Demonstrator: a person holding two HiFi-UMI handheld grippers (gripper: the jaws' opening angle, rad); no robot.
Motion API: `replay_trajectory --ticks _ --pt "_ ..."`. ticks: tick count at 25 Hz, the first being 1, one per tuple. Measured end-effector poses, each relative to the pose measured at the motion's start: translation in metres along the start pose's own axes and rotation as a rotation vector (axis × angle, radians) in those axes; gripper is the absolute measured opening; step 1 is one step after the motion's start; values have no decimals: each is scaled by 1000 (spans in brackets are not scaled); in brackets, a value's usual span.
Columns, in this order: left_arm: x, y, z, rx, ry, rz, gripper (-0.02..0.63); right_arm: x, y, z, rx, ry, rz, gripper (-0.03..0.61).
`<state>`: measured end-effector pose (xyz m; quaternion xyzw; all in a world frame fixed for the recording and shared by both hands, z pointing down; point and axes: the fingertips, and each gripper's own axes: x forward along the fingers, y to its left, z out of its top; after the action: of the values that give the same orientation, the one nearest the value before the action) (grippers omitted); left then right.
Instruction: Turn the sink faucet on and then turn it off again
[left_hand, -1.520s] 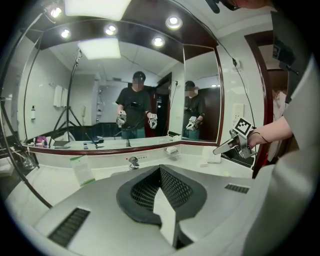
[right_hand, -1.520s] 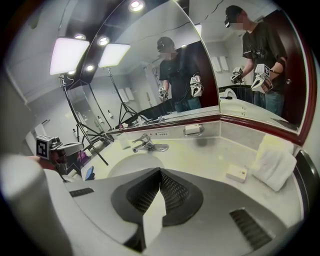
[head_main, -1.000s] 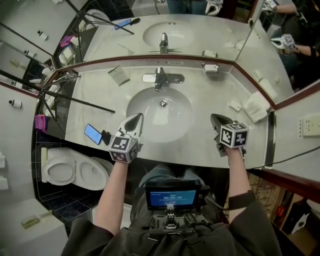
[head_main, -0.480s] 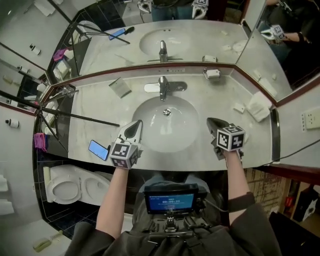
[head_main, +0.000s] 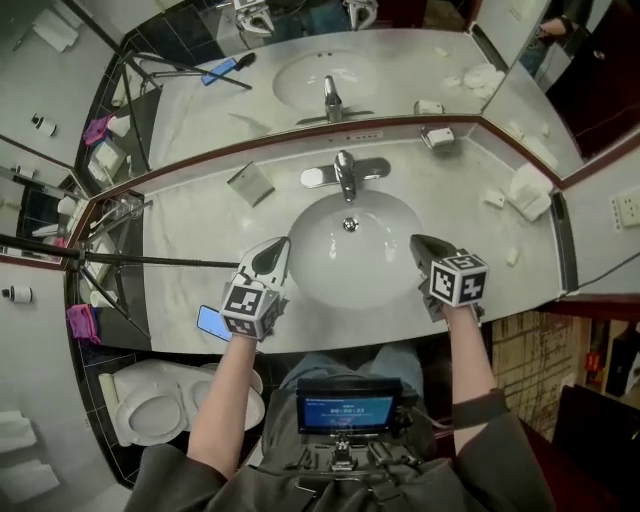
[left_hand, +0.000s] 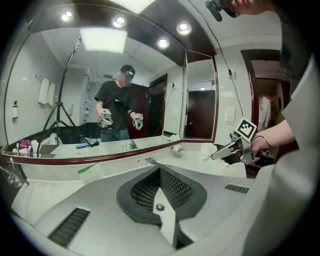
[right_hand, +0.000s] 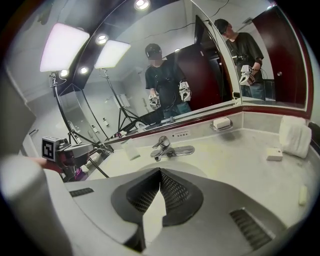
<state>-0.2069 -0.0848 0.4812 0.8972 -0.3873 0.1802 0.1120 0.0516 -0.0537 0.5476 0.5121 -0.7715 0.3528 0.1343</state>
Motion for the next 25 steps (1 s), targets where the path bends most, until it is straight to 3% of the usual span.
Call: replay_trajectory --ticks 15,19,25 --pt "-5 20 4 16 5 21 0 33 24 -5 -36 27 10 18" --pt "-7 23 11 56 -3 32 0 42 29 -5 -37 28 26 18" --pt "-8 30 7 59 -14 -13 0 58 48 -9 -29 14 -5 20"
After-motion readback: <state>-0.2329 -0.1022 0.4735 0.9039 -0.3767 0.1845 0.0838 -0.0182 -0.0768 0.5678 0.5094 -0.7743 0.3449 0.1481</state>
